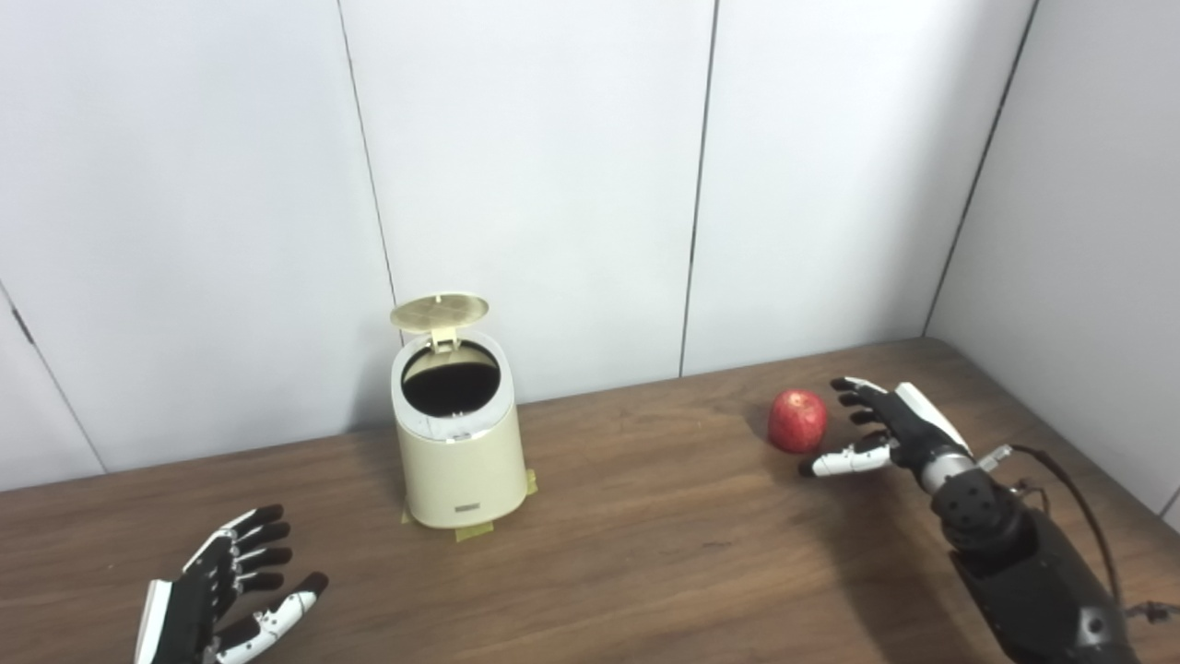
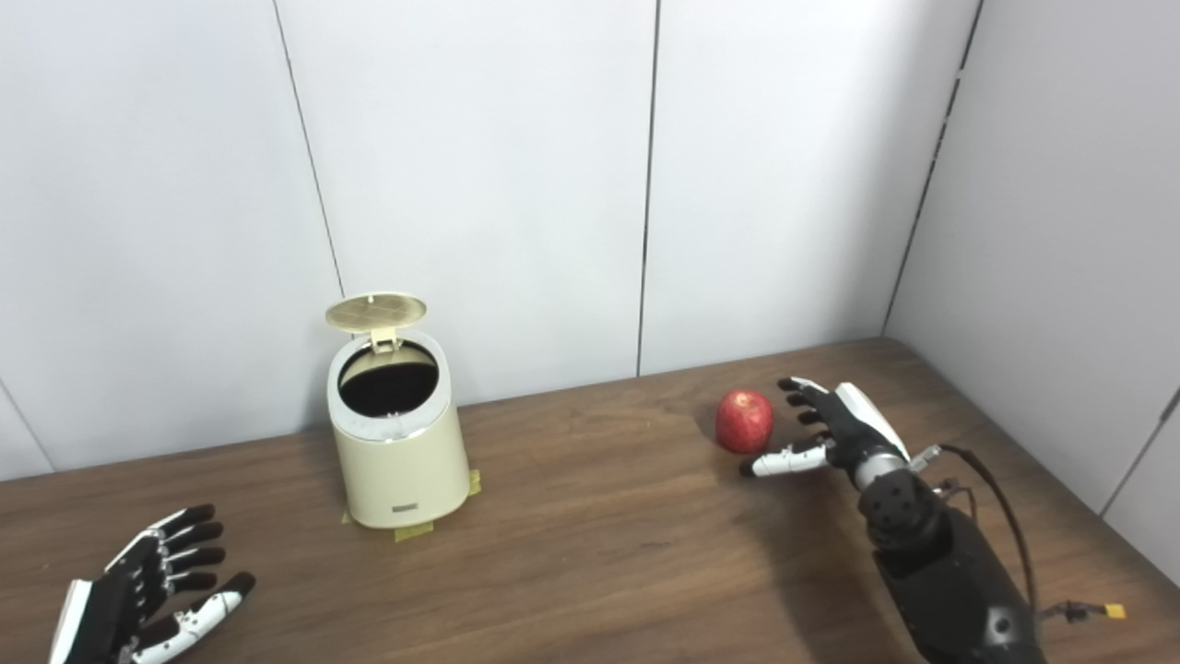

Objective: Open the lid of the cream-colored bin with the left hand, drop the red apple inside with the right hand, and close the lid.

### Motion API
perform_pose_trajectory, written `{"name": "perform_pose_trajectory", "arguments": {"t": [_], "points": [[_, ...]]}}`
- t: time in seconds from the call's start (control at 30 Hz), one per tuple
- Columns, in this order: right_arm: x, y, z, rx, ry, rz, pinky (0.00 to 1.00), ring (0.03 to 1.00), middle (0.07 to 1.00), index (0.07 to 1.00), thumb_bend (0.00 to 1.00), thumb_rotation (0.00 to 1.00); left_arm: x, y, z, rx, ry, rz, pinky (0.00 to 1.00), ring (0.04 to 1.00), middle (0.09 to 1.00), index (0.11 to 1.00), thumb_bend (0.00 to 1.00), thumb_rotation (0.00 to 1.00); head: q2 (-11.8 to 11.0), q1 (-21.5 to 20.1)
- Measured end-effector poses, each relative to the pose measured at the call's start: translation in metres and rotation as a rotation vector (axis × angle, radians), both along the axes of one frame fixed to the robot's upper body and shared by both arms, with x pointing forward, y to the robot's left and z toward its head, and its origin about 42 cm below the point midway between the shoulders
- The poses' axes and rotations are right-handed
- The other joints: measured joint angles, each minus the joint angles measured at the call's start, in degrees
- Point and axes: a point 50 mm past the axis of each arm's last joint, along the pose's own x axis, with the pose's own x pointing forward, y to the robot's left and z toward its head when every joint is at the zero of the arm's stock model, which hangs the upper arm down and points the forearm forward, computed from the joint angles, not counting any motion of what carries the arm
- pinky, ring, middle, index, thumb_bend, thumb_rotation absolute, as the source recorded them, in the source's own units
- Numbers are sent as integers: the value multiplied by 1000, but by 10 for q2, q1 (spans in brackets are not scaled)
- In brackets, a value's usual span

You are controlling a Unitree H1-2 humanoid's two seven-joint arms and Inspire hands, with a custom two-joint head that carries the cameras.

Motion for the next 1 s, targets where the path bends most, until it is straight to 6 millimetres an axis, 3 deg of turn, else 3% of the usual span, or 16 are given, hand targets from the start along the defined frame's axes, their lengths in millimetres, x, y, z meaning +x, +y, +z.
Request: {"name": "perform_pose_trajectory", "arguments": {"t": [0.5, 0.73, 0.77, 0.87, 0.9, 1.0], "points": [[9, 13, -5, -16, -14, 32, 769, 844, 862, 874, 789, 191, 0, 0, -1, 4, 9, 0, 638, 703, 753, 787, 634, 41, 5, 4], [11, 17, -3, -18, -13, 46, 663, 766, 791, 818, 767, 117, 0, 0, -1, 4, 11, -1, 621, 702, 758, 789, 629, 53, 10, 5], [11, 18, -3, -21, -13, 49, 634, 732, 761, 802, 767, 98, 0, 0, -1, 4, 11, 0, 618, 702, 759, 790, 627, 54, 10, 6], [15, 17, -4, -29, -21, 57, 437, 475, 585, 684, 748, 60, 0, 0, 0, 6, 11, 0, 608, 692, 751, 785, 622, 55, 10, 6], [17, 16, -5, -37, -24, 60, 373, 409, 491, 595, 615, 25, 0, 0, 0, 6, 11, -1, 609, 693, 752, 786, 619, 57, 10, 6], [21, 17, -9, -59, -29, 71, 298, 341, 433, 538, 531, 2, 0, 0, 0, 7, 16, 0, 606, 688, 747, 784, 617, 65, 14, 11]]}}
